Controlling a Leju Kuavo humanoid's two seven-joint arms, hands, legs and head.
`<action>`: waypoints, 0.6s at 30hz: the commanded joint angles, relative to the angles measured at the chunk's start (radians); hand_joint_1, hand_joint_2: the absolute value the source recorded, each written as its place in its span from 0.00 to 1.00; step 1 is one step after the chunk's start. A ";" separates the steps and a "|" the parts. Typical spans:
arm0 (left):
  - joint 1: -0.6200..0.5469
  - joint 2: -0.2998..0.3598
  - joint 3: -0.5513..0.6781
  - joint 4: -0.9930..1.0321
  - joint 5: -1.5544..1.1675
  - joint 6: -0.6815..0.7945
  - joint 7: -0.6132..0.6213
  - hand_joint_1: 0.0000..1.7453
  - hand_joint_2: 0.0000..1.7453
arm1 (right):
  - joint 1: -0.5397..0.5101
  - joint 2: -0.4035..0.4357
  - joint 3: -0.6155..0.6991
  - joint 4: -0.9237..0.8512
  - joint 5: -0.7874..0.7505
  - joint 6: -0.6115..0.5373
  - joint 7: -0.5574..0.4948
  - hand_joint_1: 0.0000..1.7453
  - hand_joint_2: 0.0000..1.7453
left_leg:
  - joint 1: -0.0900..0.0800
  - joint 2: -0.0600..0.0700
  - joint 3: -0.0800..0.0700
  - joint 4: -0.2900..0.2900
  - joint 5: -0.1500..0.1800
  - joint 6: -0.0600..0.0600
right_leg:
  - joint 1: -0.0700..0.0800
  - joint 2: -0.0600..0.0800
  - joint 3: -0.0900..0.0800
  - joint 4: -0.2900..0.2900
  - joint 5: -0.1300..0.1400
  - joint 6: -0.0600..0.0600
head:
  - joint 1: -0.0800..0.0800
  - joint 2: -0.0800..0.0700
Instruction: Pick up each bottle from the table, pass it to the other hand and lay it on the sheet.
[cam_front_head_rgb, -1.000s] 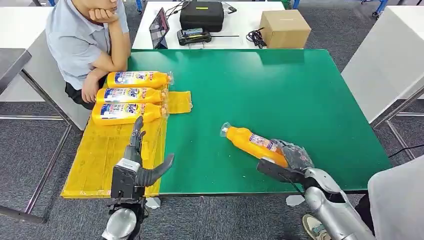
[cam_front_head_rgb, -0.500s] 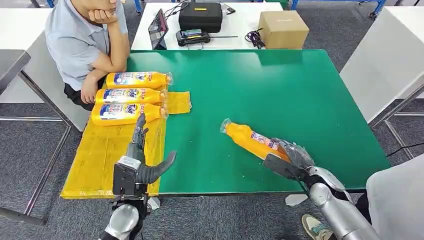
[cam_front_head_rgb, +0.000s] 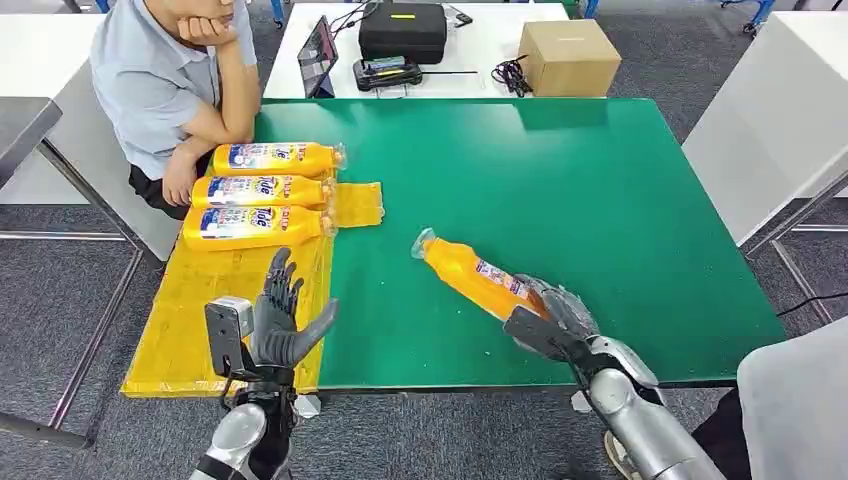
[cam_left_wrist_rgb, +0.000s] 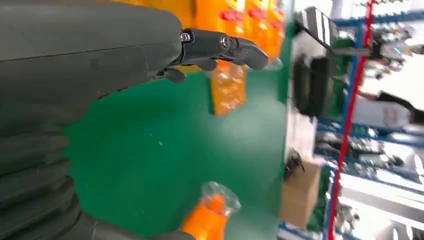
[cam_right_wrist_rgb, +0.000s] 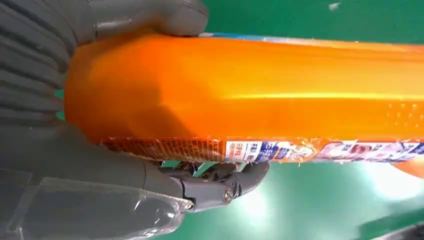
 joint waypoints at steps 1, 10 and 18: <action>-0.031 0.018 0.023 0.140 0.090 -0.048 0.036 0.00 1.00 | -0.015 0.064 -0.014 -0.024 -0.018 -0.009 -0.036 1.00 1.00 | 0.000 0.002 0.000 -0.001 -0.001 -0.002 | 0.001 0.001 0.000 0.000 0.000 -0.002 | 0.000 0.000; -0.031 0.033 -0.025 0.219 0.212 -0.195 0.076 0.00 1.00 | -0.031 0.075 0.009 -0.048 -0.050 0.001 -0.074 1.00 1.00 | 0.000 0.000 -0.004 0.000 -0.001 -0.002 | 0.000 0.001 -0.003 0.000 0.000 -0.002 | 0.000 0.000; -0.040 0.028 -0.093 0.281 0.215 -0.315 0.081 0.00 1.00 | -0.027 0.080 0.032 -0.100 -0.065 0.007 -0.093 1.00 1.00 | 0.001 0.000 -0.003 0.000 -0.002 -0.003 | 0.001 0.001 -0.003 0.000 -0.001 -0.003 | 0.000 0.000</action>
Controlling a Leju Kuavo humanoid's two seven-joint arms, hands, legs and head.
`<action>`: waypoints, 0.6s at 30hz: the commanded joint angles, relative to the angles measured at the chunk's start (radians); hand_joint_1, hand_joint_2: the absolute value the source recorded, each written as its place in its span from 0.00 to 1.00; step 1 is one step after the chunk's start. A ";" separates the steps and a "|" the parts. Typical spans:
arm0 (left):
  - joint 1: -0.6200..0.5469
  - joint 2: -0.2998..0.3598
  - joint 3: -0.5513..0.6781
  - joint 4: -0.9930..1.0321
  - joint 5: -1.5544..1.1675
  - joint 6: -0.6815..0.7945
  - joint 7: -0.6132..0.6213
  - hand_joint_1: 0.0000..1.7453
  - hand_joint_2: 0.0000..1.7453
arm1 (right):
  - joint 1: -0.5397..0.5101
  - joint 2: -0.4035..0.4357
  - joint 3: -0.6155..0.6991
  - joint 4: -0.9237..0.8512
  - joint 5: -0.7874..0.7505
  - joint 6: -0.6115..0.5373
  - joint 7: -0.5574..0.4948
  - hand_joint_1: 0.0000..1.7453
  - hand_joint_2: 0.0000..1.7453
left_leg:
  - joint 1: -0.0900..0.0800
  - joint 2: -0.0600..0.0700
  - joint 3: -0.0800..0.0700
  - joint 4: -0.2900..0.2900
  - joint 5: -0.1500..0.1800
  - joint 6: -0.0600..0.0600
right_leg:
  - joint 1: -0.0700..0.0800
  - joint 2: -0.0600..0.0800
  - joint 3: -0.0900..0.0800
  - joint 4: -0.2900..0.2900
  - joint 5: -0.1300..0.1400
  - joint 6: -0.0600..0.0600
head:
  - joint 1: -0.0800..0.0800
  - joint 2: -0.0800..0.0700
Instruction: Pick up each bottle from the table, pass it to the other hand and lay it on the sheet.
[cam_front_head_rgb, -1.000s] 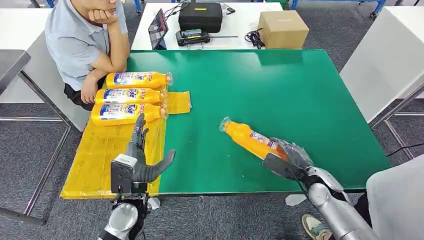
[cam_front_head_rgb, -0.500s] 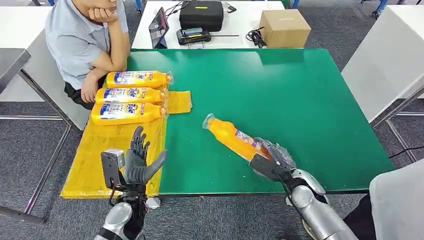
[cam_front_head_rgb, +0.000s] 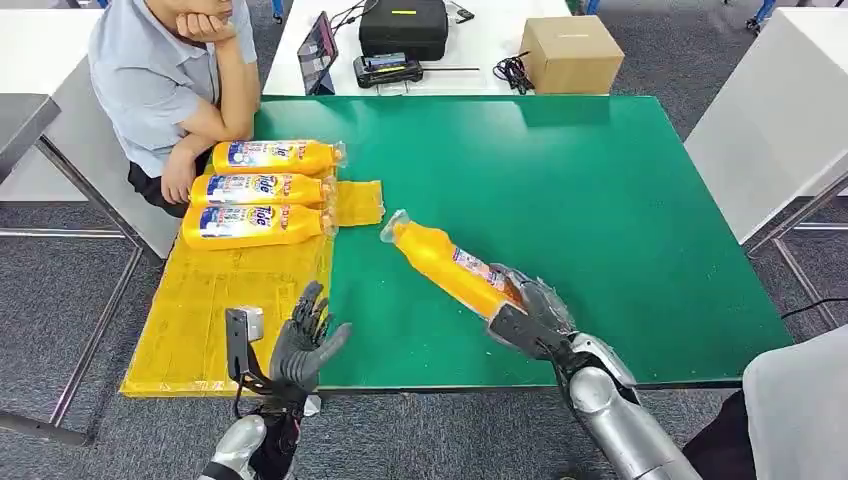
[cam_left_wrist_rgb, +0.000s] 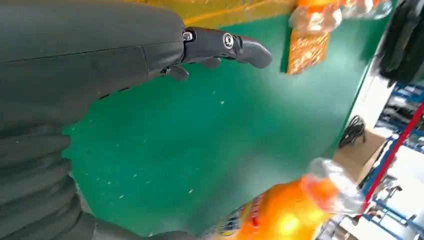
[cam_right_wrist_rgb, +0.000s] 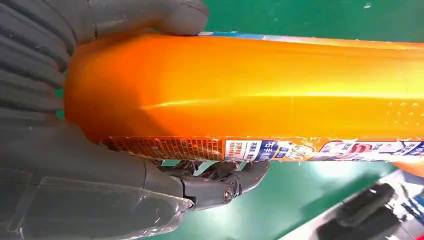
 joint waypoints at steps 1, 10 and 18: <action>-0.046 0.015 -0.081 0.147 0.021 -0.116 -0.011 0.00 1.00 | -0.044 0.017 0.050 -0.028 -0.018 0.021 -0.022 1.00 1.00 | 0.001 0.002 0.003 0.000 -0.001 -0.002 | 0.001 0.002 0.002 0.000 -0.001 -0.002 | 0.000 0.000; -0.121 -0.026 -0.068 0.225 0.049 -0.165 -0.046 0.00 1.00 | -0.081 0.042 0.108 -0.001 -0.021 0.035 -0.028 1.00 1.00 | 0.001 0.001 0.001 0.000 0.000 -0.002 | 0.001 0.001 0.001 0.000 0.000 -0.002 | 0.000 0.000; -0.148 -0.055 -0.051 0.190 0.072 -0.185 -0.089 0.00 1.00 | -0.082 0.046 0.146 -0.023 -0.025 0.045 -0.037 1.00 1.00 | 0.001 0.001 0.002 0.001 -0.002 -0.002 | 0.001 0.001 0.002 0.001 -0.001 -0.002 | 0.000 0.000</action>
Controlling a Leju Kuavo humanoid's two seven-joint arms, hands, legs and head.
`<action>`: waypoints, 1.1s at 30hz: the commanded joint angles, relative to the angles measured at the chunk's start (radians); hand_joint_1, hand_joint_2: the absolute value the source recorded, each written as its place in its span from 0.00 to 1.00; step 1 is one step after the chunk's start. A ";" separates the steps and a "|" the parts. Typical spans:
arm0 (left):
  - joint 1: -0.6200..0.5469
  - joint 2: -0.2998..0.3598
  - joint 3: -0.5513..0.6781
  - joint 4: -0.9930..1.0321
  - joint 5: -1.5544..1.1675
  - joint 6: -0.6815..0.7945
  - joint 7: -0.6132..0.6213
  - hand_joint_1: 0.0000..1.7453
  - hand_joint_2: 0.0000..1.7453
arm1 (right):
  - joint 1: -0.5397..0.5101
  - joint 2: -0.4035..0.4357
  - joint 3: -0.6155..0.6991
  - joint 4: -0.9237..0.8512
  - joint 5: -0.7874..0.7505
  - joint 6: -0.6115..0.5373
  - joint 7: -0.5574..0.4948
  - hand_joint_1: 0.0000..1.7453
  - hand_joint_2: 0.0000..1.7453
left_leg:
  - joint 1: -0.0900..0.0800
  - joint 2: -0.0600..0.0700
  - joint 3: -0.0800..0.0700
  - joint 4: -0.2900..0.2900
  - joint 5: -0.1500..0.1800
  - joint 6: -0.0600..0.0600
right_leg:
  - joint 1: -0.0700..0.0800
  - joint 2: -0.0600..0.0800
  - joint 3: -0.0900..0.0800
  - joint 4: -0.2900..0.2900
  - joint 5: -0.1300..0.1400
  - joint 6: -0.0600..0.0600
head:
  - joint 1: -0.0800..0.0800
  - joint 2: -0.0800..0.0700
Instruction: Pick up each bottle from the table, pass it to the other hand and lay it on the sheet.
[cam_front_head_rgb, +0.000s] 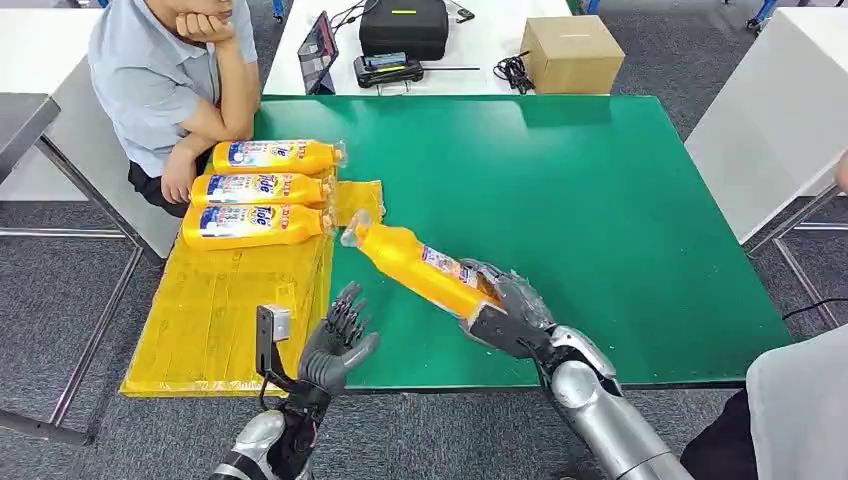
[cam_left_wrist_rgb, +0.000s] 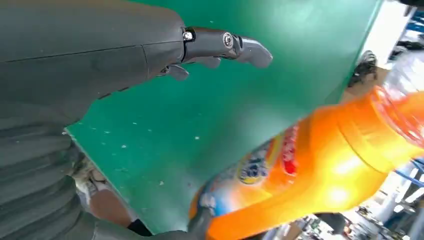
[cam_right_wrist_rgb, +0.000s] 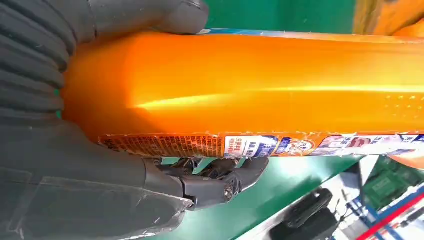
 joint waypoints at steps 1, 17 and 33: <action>-0.078 -0.023 -0.005 0.054 0.024 -0.016 -0.023 0.00 1.00 | -0.052 0.011 0.077 0.011 -0.006 0.012 -0.007 0.99 1.00 | 0.001 0.002 0.002 0.001 -0.002 -0.002 | 0.001 0.001 0.002 0.001 -0.001 -0.002 | 0.000 0.000; -0.121 -0.052 -0.018 0.130 0.082 -0.044 -0.016 0.00 1.00 | -0.078 0.034 0.141 -0.019 -0.014 0.018 -0.013 0.95 1.00 | 0.001 0.002 0.002 0.000 -0.001 -0.002 | 0.001 0.002 0.001 0.001 -0.001 -0.002 | 0.000 0.000; -0.115 -0.049 -0.027 0.082 0.089 -0.078 -0.039 0.00 1.00 | -0.091 0.045 0.161 0.005 -0.030 0.034 -0.020 0.90 1.00 | 0.000 0.002 0.001 0.000 -0.001 -0.001 | 0.000 0.001 0.000 0.000 0.000 -0.001 | 0.000 0.000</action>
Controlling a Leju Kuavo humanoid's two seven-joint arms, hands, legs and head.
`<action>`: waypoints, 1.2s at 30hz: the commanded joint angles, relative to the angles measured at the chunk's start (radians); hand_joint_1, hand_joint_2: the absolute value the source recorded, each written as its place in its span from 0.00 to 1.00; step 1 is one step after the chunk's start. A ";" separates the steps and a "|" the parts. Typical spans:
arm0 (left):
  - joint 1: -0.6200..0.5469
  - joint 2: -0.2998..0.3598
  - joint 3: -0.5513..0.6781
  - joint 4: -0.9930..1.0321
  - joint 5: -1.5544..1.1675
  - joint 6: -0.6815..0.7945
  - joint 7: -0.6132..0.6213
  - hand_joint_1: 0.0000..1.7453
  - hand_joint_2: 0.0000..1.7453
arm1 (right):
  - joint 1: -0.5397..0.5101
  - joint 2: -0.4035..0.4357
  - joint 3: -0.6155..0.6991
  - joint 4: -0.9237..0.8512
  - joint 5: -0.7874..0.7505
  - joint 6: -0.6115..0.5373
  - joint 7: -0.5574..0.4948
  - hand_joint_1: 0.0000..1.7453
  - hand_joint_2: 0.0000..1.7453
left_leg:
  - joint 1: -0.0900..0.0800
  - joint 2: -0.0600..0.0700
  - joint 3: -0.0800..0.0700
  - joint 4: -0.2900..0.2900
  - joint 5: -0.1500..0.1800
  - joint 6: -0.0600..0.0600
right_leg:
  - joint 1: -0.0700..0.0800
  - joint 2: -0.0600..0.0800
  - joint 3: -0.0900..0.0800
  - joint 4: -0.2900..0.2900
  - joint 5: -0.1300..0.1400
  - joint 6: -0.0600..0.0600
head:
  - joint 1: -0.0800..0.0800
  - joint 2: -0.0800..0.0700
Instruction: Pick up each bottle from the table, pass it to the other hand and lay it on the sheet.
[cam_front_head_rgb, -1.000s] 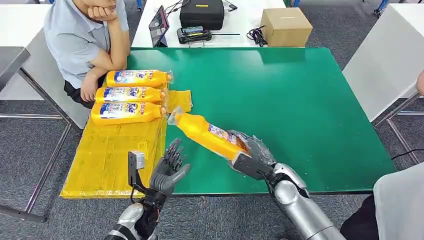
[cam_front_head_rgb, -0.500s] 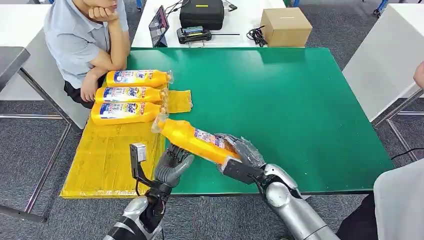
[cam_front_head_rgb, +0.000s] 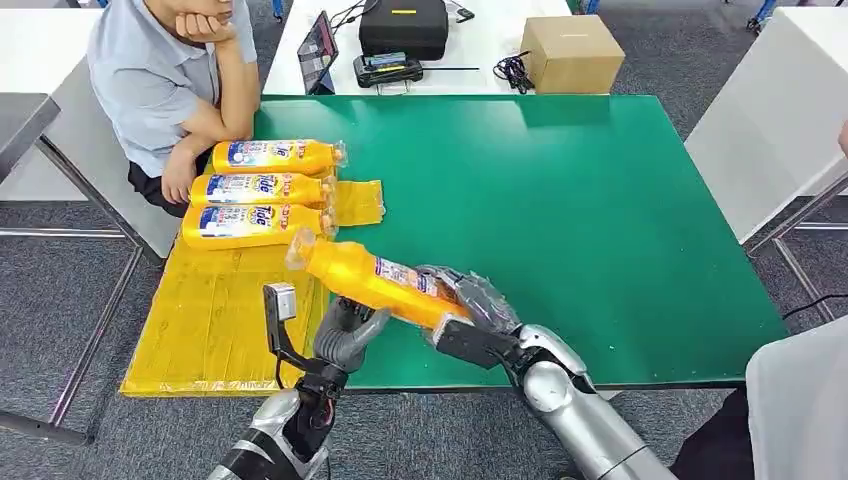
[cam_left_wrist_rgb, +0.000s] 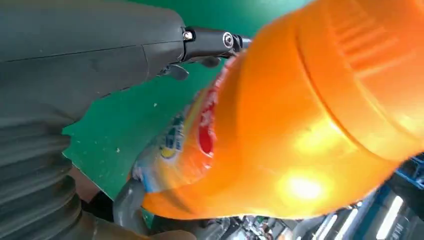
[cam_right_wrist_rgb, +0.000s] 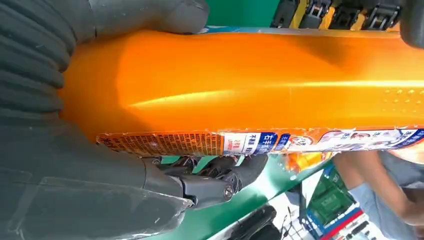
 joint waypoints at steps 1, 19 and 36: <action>-0.036 0.012 -0.026 0.021 0.006 -0.019 -0.012 0.00 1.00 | -0.063 0.010 0.053 0.049 -0.017 0.020 -0.007 0.91 1.00 | 0.001 0.003 0.003 0.001 -0.002 -0.002 | 0.001 0.002 0.002 0.001 -0.001 -0.003 | 0.000 0.000; -0.021 -0.002 -0.007 -0.071 0.003 0.018 -0.060 1.00 1.00 | -0.046 0.028 0.059 0.125 -0.041 0.035 -0.005 0.74 1.00 | 0.001 0.000 0.001 0.000 0.000 -0.001 | 0.001 0.000 0.001 0.000 0.000 -0.001 | 0.000 0.000; -0.025 0.055 -0.060 -0.191 -0.222 0.219 -0.103 1.00 1.00 | 0.012 0.033 0.007 0.135 -0.015 -0.028 0.007 0.00 1.00 | 0.001 -0.001 0.002 0.000 -0.001 -0.002 | 0.001 -0.001 0.002 -0.001 -0.001 -0.002 | 0.000 0.000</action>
